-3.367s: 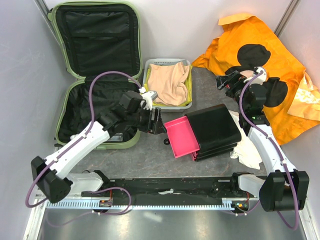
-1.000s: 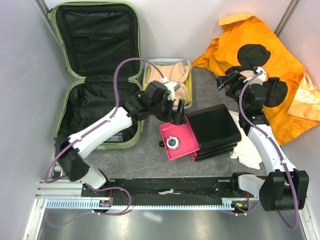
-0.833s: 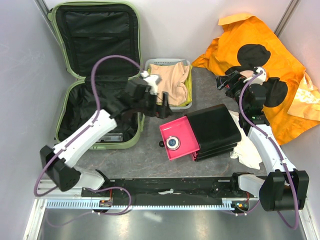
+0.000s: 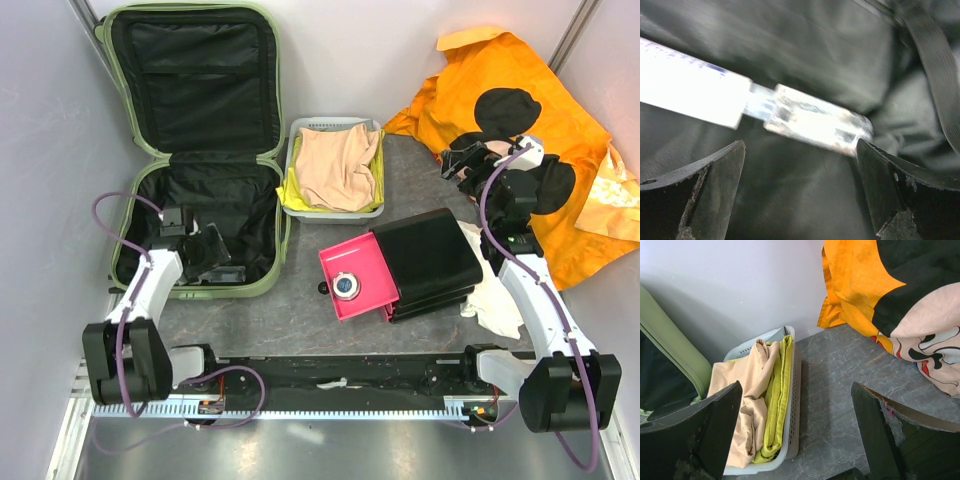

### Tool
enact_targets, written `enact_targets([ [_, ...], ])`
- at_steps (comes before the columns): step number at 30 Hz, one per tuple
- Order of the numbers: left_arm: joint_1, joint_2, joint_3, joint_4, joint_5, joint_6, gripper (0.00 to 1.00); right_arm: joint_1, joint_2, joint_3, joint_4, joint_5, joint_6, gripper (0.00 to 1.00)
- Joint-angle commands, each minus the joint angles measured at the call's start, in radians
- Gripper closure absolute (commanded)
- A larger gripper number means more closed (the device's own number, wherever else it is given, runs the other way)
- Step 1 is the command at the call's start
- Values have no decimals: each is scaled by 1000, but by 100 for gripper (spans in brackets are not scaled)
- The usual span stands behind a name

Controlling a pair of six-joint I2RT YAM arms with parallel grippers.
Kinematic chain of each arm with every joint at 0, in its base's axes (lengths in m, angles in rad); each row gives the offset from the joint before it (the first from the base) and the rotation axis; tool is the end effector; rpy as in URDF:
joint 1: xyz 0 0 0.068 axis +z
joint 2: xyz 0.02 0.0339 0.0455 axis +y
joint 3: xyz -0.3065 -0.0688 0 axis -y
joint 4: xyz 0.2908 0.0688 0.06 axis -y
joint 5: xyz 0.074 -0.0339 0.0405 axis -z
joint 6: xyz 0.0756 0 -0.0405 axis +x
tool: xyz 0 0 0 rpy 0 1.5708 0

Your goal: Open, take out, and arrange the luggage

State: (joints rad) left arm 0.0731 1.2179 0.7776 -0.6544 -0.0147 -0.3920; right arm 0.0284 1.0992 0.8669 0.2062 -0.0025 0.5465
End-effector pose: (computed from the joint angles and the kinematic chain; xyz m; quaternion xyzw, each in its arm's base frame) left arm 0.2705 0.0209 0.1985 -0.2256 0.9452 -0.0304 0.2339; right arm 0.3270 0.0095 0.3741 0.1826 0.6926 0.1987 0.6689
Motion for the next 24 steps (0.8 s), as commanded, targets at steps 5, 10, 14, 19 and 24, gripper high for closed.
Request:
enact_targets([
  [5,42,155,77,73,18,62,4,-2,-2,1,71,-22,27,2],
  [10,44,273,95,85,89,107,12,-2,-33,-6,67,-19,29,2],
  [14,42,318,112,72,180,130,48,-4,-59,-14,64,-13,27,2],
  [19,42,172,114,52,206,114,69,-2,-71,-9,45,-10,13,2],
  [24,44,5,213,-28,211,96,73,-2,-71,-19,68,-14,39,2],
])
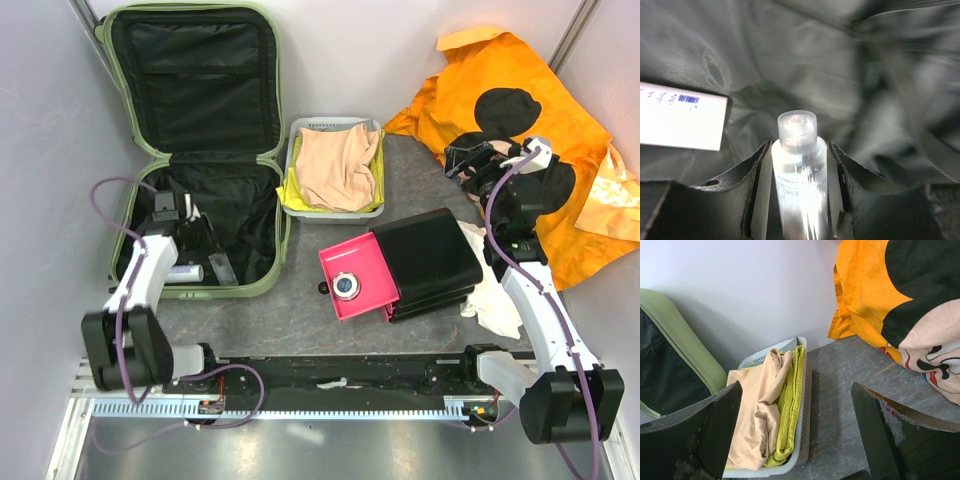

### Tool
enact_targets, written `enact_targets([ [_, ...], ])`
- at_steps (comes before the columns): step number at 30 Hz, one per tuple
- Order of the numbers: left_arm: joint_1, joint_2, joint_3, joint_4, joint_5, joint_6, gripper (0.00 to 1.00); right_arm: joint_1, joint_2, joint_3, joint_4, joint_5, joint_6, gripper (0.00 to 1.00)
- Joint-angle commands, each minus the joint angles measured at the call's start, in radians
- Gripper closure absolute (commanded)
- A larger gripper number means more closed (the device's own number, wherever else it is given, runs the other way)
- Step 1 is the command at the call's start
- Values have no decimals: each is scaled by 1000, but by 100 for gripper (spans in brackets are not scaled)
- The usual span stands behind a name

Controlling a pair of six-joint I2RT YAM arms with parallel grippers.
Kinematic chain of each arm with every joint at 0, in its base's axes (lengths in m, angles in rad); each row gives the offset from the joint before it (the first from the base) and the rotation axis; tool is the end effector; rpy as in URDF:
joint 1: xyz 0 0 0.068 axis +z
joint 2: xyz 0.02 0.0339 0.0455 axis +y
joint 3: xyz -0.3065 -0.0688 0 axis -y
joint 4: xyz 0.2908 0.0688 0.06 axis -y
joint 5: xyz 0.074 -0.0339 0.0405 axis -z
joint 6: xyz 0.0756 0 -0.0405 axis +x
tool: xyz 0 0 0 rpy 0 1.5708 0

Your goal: Open, take out, and arrange the luggage

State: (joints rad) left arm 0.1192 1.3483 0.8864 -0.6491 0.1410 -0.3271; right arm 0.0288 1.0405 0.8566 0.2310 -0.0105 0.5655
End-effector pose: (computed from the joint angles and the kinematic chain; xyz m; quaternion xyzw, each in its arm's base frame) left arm 0.3046 0.0258 0.2032 -0.1993 0.9507 -0.0918 0.2190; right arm 0.3111 0.0098 0.3908 0.1794 0.6666 0.2153 0.6908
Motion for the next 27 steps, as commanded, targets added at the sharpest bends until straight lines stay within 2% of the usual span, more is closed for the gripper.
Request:
enact_targets([
  [1,-3,-130,141,-55,57,36,73,-4,-11,-11,51,-12,27,2],
  [4,-3,-140,186,-101,60,51,73,-3,-2,-13,62,-31,40,2],
  [11,-4,-173,186,-107,100,49,74,-3,-3,-19,68,-31,45,2],
  [21,-3,-210,178,-93,101,72,89,-3,3,-25,76,-32,57,2],
  [27,-3,-251,181,-66,216,49,97,-3,4,-27,83,-40,66,2],
])
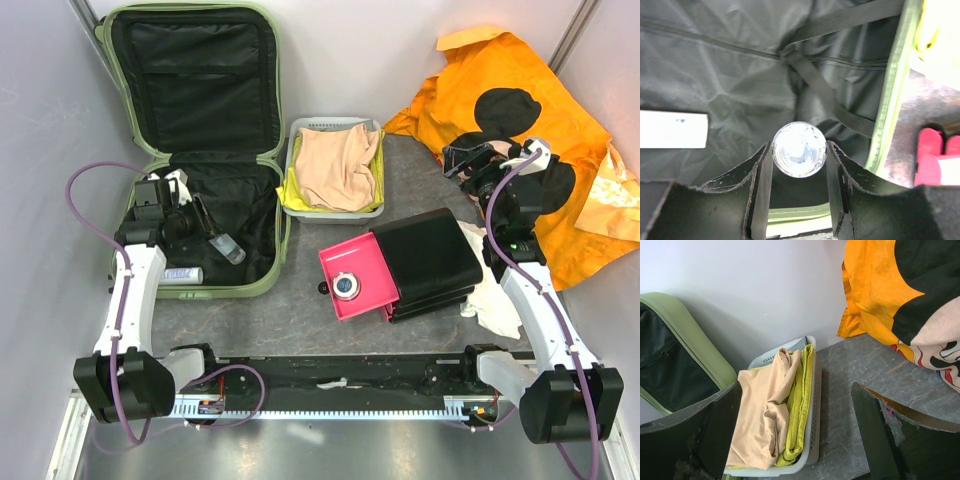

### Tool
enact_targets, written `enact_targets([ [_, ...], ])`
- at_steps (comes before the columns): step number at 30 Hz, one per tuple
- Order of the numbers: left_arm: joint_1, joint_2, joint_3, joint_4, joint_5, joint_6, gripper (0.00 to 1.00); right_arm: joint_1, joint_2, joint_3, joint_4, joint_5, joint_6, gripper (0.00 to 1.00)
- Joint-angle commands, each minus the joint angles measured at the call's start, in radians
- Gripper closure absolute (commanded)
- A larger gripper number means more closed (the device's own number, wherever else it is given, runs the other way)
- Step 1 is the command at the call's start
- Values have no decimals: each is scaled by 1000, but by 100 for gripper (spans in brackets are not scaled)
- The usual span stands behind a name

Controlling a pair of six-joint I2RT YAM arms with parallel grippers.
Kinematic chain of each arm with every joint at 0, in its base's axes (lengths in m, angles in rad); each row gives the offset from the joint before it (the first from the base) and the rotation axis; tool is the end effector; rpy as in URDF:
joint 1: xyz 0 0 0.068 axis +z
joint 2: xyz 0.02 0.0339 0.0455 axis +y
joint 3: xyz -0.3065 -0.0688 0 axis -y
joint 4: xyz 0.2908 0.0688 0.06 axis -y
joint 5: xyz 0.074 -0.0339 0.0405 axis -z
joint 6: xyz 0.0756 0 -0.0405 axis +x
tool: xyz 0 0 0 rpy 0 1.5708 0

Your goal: Open, take out, and arrange the luggage

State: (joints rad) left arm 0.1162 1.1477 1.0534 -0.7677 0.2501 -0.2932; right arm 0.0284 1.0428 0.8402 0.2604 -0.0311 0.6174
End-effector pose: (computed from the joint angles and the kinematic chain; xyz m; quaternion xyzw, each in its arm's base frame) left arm 0.2854 0.0145 0.3135 -0.1468 0.9199 -0.1469 0.3326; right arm 0.3116 0.0112 0.3872 0.1884 0.6600 0.2409 0.6862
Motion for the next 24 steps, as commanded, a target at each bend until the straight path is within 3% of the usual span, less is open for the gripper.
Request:
enact_targets([
  [1,-1,-55,17,62,135,11,98,-2,2,-12,53,-20,16,2],
  [18,-33,-131,65,74,399,23,99,-2,10,-23,79,-27,41,2],
  [24,-154,-141,92,108,391,-41,99,-4,14,-24,83,-35,47,2],
])
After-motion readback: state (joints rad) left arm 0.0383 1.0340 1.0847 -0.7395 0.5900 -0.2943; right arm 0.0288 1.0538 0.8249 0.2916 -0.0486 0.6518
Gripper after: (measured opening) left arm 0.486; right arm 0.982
